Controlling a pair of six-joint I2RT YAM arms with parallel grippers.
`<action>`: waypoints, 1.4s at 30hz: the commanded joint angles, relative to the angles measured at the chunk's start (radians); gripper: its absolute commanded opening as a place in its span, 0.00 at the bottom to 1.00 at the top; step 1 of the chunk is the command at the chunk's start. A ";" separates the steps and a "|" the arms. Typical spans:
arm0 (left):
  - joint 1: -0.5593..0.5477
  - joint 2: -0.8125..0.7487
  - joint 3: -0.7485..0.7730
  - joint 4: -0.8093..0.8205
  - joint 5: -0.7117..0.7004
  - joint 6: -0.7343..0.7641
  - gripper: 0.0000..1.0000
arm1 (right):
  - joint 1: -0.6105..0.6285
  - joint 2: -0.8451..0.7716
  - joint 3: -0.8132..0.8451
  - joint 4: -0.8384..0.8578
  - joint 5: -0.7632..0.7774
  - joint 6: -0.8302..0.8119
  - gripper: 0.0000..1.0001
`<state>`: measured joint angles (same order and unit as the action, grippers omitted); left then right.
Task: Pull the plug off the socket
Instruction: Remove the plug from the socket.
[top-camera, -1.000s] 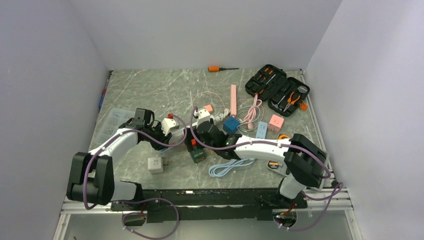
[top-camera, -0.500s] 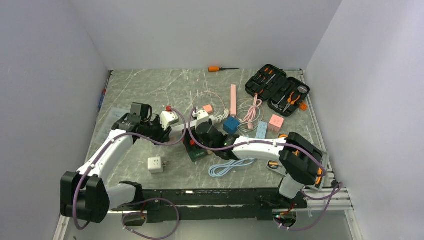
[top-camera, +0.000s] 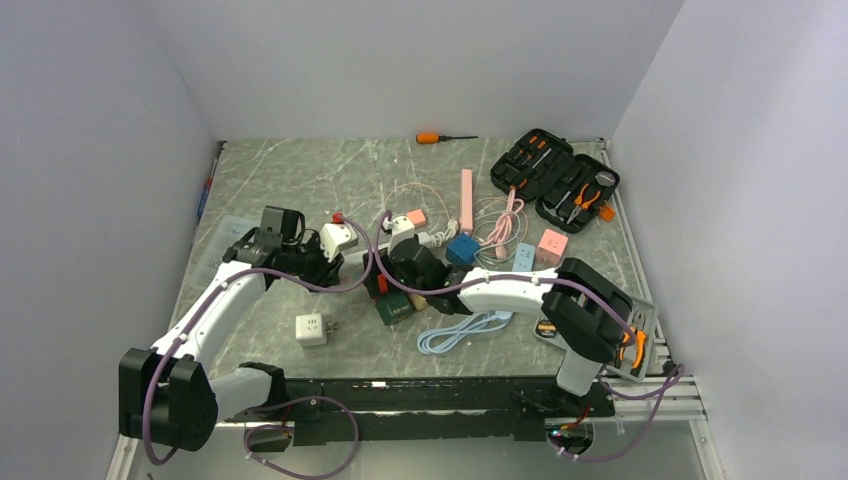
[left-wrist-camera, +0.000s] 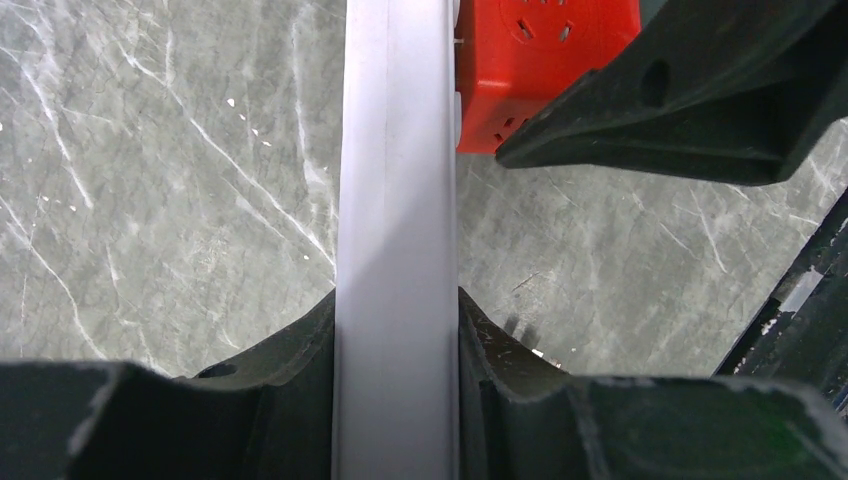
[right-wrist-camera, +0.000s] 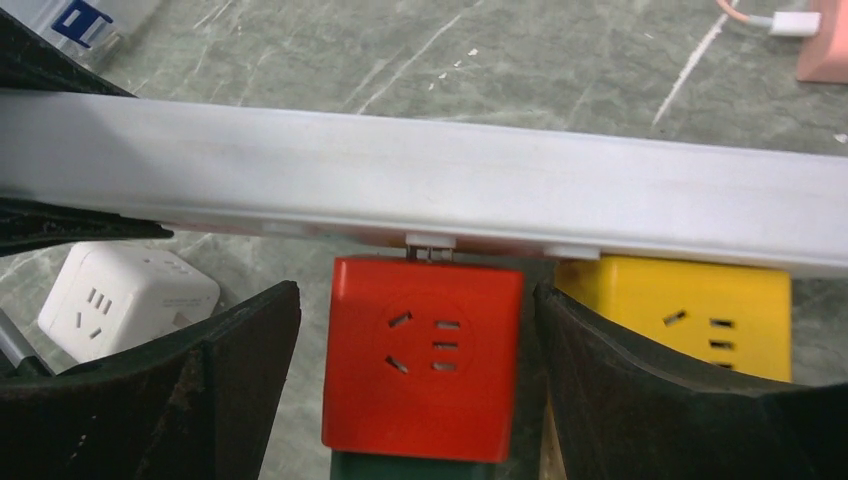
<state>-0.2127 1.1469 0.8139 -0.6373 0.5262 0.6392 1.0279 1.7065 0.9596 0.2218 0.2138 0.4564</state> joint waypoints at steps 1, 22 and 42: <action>-0.007 -0.034 0.023 0.013 0.058 -0.031 0.00 | -0.005 0.045 0.061 0.063 -0.055 0.002 0.87; -0.017 -0.017 0.011 0.147 -0.087 -0.091 0.00 | 0.028 0.100 0.059 0.035 -0.062 -0.004 0.15; -0.019 0.066 0.015 0.256 -0.287 -0.025 0.00 | 0.125 -0.085 -0.106 -0.033 0.011 0.015 0.00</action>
<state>-0.2390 1.2034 0.8062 -0.4564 0.3397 0.5873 1.1301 1.6745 0.8661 0.1982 0.2111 0.4568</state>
